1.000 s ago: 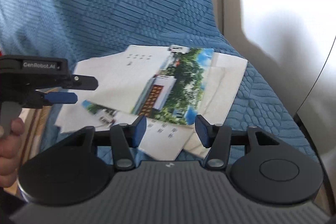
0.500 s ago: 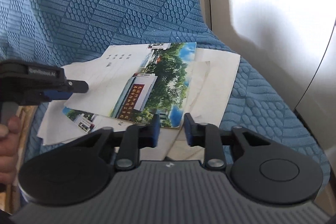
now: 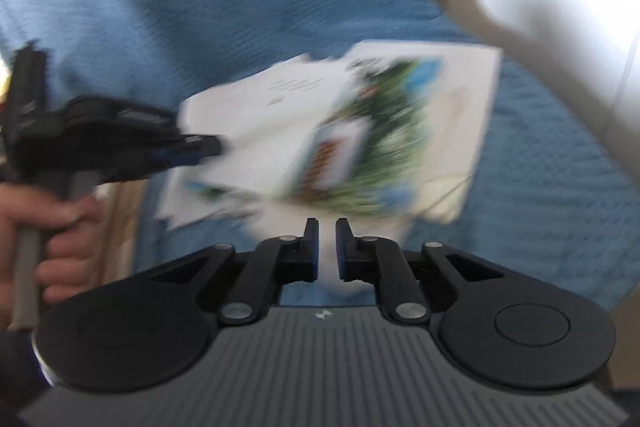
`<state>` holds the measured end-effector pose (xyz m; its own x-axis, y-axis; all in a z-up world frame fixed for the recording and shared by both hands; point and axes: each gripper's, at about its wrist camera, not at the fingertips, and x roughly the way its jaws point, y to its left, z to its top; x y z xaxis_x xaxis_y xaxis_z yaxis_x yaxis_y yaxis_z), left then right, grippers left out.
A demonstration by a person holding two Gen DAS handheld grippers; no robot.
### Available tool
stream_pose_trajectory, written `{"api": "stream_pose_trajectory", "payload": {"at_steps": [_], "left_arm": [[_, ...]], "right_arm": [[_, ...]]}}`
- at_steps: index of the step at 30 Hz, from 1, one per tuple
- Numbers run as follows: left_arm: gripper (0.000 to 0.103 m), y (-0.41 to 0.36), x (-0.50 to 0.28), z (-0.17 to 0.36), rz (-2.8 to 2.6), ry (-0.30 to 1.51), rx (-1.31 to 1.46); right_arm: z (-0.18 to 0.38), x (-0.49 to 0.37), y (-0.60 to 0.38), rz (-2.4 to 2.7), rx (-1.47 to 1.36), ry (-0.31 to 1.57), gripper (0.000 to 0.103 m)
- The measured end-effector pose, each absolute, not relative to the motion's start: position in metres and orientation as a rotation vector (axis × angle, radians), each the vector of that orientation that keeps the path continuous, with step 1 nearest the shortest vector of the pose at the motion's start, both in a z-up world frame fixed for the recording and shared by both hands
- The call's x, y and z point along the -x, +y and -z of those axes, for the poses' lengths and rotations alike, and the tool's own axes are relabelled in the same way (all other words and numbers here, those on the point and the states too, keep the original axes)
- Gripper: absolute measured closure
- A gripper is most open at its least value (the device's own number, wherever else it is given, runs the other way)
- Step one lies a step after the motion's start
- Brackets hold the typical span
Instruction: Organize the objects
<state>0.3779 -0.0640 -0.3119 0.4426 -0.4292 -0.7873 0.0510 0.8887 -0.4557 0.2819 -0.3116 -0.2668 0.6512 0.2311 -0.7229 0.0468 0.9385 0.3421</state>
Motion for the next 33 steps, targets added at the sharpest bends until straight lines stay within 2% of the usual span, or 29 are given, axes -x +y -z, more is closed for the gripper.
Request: {"api": "stream_pose_trajectory", "payload": {"at_steps": [2, 5, 11, 12, 16, 18, 20, 27, 33], "left_arm": [[0.090, -0.065, -0.371, 0.311, 0.301, 1.067, 0.366], [0.087, -0.063, -0.364, 0.306, 0.286, 1.051, 0.364], [0.084, -0.059, -0.356, 0.295, 0.273, 1.010, 0.403], [0.084, -0.060, -0.354, 0.293, 0.269, 1.007, 0.407], [0.084, -0.069, -0.347, 0.293, 0.245, 0.988, 0.408], [0.078, -0.071, -0.342, 0.295, 0.212, 0.981, 0.429], [0.077, -0.075, -0.336, 0.296, 0.185, 0.973, 0.447], [0.077, -0.088, -0.330, 0.304, 0.166, 0.991, 0.459], [0.077, -0.087, -0.325, 0.307, 0.147, 0.991, 0.514]], "right_arm": [[0.262, -0.277, -0.300, -0.127, -0.334, 0.850, 0.091], [0.256, -0.276, -0.301, -0.114, -0.339, 0.813, 0.091], [0.237, -0.284, -0.322, -0.084, -0.323, 0.667, 0.088], [0.234, -0.288, -0.324, -0.087, -0.318, 0.655, 0.086], [0.228, -0.311, -0.329, -0.125, -0.314, 0.654, 0.063], [0.229, -0.329, -0.330, -0.166, -0.276, 0.680, 0.058], [0.231, -0.342, -0.332, -0.190, -0.220, 0.674, 0.058], [0.241, -0.410, -0.371, -0.265, -0.120, 0.676, 0.051], [0.258, -0.463, -0.394, -0.341, -0.060, 0.781, 0.051]]}}
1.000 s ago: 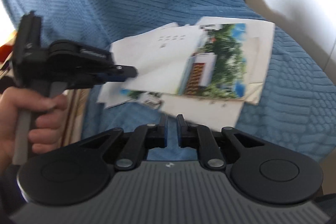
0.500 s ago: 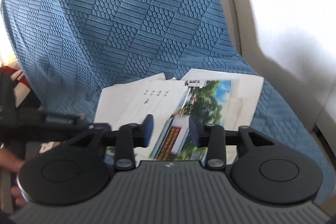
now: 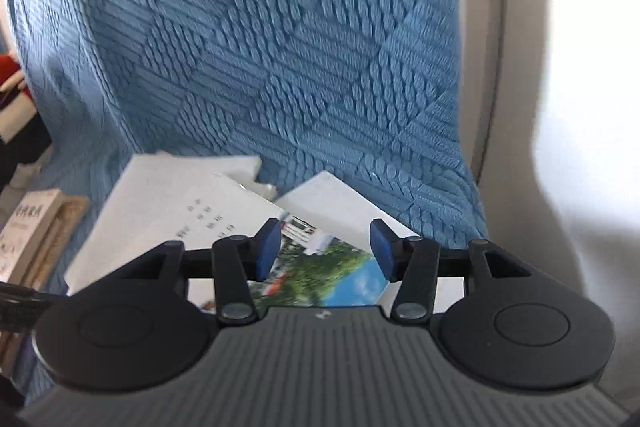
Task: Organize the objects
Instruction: 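Close the right tool on the photo booklet edge and tilt it upright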
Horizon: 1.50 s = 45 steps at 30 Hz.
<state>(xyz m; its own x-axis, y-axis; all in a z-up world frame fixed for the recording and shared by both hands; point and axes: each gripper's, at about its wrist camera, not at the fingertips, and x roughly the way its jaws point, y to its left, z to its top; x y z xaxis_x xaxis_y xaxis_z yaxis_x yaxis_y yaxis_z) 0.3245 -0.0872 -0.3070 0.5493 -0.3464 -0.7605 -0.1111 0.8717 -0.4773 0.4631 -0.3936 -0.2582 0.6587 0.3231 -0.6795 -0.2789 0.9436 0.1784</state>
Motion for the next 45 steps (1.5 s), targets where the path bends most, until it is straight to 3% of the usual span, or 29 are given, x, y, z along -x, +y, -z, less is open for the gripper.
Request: {"api": "stream_pose_trajectory", "payload": {"at_steps": [7, 13, 18, 21, 27, 31, 45], "left_arm": [[0.075, -0.092, -0.325, 0.309, 0.197, 0.999, 0.512], [0.076, -0.094, -0.322, 0.311, 0.208, 0.985, 0.489], [0.076, -0.090, -0.322, 0.312, 0.221, 0.983, 0.505], [0.076, -0.088, -0.322, 0.312, 0.224, 0.982, 0.521], [0.076, -0.086, -0.323, 0.311, 0.234, 0.980, 0.529], [0.078, -0.079, -0.325, 0.314, 0.230, 0.990, 0.579], [0.076, -0.049, -0.325, 0.320, 0.230, 1.027, 0.718]], "right_arm": [[0.267, -0.483, -0.400, -0.456, -0.063, 0.901, 0.049], [0.263, -0.485, -0.418, -0.577, -0.242, 1.043, 0.049], [0.258, -0.469, -0.428, -0.601, -0.339, 1.039, 0.050], [0.248, -0.464, -0.436, -0.594, -0.394, 1.003, 0.065], [0.233, -0.456, -0.434, -0.632, -0.317, 1.024, 0.067], [0.232, -0.451, -0.431, -0.663, -0.299, 1.051, 0.081], [0.234, -0.398, -0.415, -0.548, -0.459, 1.073, 0.098]]}}
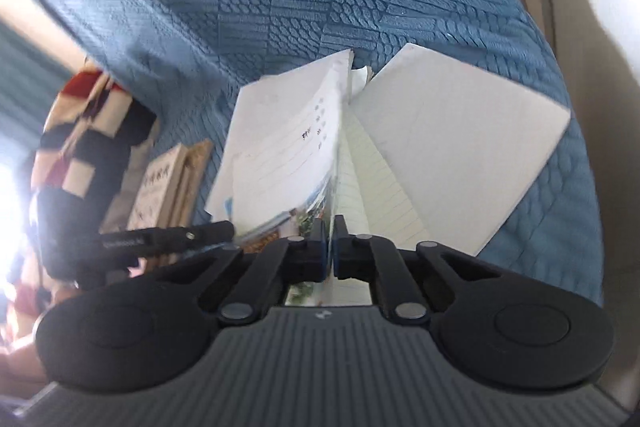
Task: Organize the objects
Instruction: 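Close the right tool on the photo booklet edge and tilt it upright, then close the left tool on the photo booklet while the right tool holds it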
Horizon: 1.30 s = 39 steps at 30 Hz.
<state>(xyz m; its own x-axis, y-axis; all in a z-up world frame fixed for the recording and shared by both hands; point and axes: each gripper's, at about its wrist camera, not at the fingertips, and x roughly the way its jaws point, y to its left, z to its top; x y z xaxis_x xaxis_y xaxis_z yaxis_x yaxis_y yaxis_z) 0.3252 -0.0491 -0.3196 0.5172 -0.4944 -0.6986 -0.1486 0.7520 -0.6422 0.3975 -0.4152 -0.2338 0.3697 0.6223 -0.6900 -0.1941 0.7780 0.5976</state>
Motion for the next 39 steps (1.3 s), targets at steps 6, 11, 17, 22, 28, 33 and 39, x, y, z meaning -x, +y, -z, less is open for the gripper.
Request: {"api": "stream_pose_trajectory", "payload": {"at_steps": [6, 11, 17, 22, 28, 33, 39], "left_arm": [[0.063, -0.032, -0.311, 0.323, 0.240, 1.046, 0.817], [0.059, -0.017, -0.288, 0.327, 0.198, 1.061, 0.915], [0.058, -0.018, -0.270, 0.325, 0.212, 1.096, 0.921], [0.057, -0.026, -0.254, 0.323, 0.238, 1.132, 0.931], [0.057, -0.033, -0.231, 0.324, 0.226, 1.190, 0.903], [0.056, -0.028, -0.208, 0.326, 0.220, 1.202, 0.920], [0.055, -0.030, -0.189, 0.324, 0.221, 1.219, 0.919]], "right_arm": [[0.225, -0.365, -0.412, -0.431, -0.680, 1.056, 0.098], [0.236, -0.341, -0.418, -0.297, -0.887, 1.059, 0.098], [0.243, -0.318, -0.420, -0.194, -0.804, 1.106, 0.098], [0.246, -0.298, -0.418, -0.168, -0.695, 1.148, 0.098], [0.256, -0.270, -0.407, -0.176, -0.646, 1.227, 0.098], [0.256, -0.249, -0.402, -0.180, -0.616, 1.255, 0.098], [0.255, -0.232, -0.395, -0.204, -0.582, 1.264, 0.094]]}}
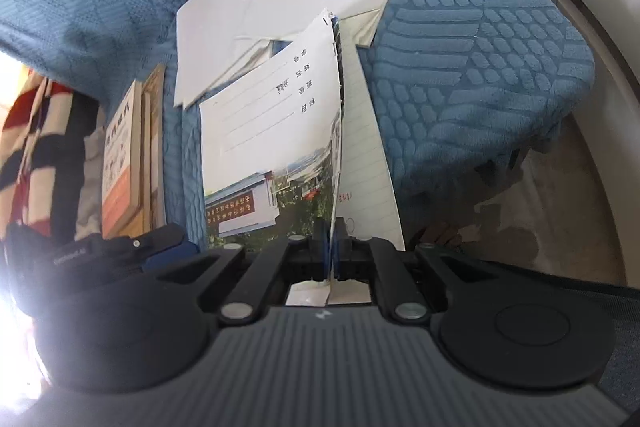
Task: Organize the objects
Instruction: 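Close the left tool on the photo booklet while the right tool holds it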
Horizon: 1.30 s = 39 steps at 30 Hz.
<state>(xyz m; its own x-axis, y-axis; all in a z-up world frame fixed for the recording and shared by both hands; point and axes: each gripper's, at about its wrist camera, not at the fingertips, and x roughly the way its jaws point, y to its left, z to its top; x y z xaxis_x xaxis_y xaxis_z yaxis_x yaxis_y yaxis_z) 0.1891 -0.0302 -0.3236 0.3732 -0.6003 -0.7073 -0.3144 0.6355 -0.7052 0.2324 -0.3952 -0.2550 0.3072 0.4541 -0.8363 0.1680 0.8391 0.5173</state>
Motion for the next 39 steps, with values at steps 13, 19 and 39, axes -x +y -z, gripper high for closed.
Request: {"api": "stream_pose_trajectory", "payload": {"at_steps": [13, 19, 39], "left_arm": [[0.048, -0.041, -0.180, 0.336, 0.218, 1.285, 0.902], [0.052, -0.046, -0.183, 0.352, 0.238, 1.321, 0.960], [0.090, -0.057, -0.185, 0.342, 0.277, 1.280, 1.007]], "right_arm": [[0.255, -0.234, -0.403, -0.145, -0.503, 1.261, 0.040], [0.279, -0.231, -0.411, -0.158, -0.621, 1.282, 0.040], [0.282, -0.206, -0.416, -0.202, -0.855, 1.177, 0.087]]}}
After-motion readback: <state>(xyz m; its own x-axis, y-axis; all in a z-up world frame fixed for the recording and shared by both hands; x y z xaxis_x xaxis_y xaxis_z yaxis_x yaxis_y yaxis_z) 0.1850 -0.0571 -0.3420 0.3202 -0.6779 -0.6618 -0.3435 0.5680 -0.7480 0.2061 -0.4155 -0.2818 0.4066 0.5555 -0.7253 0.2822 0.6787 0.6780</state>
